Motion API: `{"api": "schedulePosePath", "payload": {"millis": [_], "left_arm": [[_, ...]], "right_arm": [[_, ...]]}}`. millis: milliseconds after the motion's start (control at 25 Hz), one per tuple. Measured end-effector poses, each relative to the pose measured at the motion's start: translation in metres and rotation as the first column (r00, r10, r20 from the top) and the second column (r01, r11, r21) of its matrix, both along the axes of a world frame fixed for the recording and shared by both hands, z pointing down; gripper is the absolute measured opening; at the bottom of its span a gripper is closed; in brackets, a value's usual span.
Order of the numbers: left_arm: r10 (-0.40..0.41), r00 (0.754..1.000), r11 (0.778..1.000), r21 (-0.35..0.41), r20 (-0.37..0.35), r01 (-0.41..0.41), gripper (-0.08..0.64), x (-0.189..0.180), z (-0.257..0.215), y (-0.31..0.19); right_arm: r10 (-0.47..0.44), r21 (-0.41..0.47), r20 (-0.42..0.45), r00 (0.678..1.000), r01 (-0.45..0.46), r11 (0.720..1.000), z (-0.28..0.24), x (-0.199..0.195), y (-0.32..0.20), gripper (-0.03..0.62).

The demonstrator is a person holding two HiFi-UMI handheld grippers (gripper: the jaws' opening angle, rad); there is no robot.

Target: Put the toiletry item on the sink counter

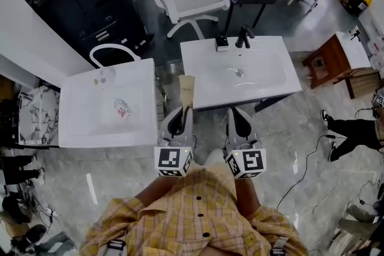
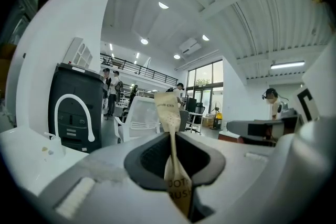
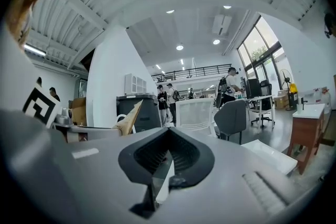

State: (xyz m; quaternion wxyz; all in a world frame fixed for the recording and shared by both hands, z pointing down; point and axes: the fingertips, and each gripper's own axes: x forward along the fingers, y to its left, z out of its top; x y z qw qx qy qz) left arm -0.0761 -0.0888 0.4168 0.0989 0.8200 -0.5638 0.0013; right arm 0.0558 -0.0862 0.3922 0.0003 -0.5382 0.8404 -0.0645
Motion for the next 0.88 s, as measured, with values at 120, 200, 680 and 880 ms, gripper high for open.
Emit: {"api": "schedulePosePath", "payload": {"millis": [120,200,680,880], "left_arm": [[-0.019,1.000,1.000,-0.012,-0.007,0.019,0.034,0.006,0.004,-0.011],[-0.035,0.999,0.999,-0.019,-0.009,0.035,0.034,0.010,0.006,-0.021],[-0.177,0.984,0.978,-0.114,-0.012,0.174,0.034,0.017,0.024,-0.082],[-0.207,0.978,0.964,-0.167,0.007,0.205,0.034,0.021,0.044,-0.102]], "right_arm": [[-0.032,0.002,-0.001,0.999,0.032,0.999,0.001,0.002,-0.017,0.000],[-0.058,0.001,-0.004,0.998,0.058,0.998,0.002,0.004,-0.031,0.000],[-0.233,-0.028,-0.019,0.972,0.232,0.972,0.006,0.010,-0.101,0.000],[-0.268,-0.048,-0.025,0.963,0.266,0.963,0.015,0.015,-0.122,0.000]]}}
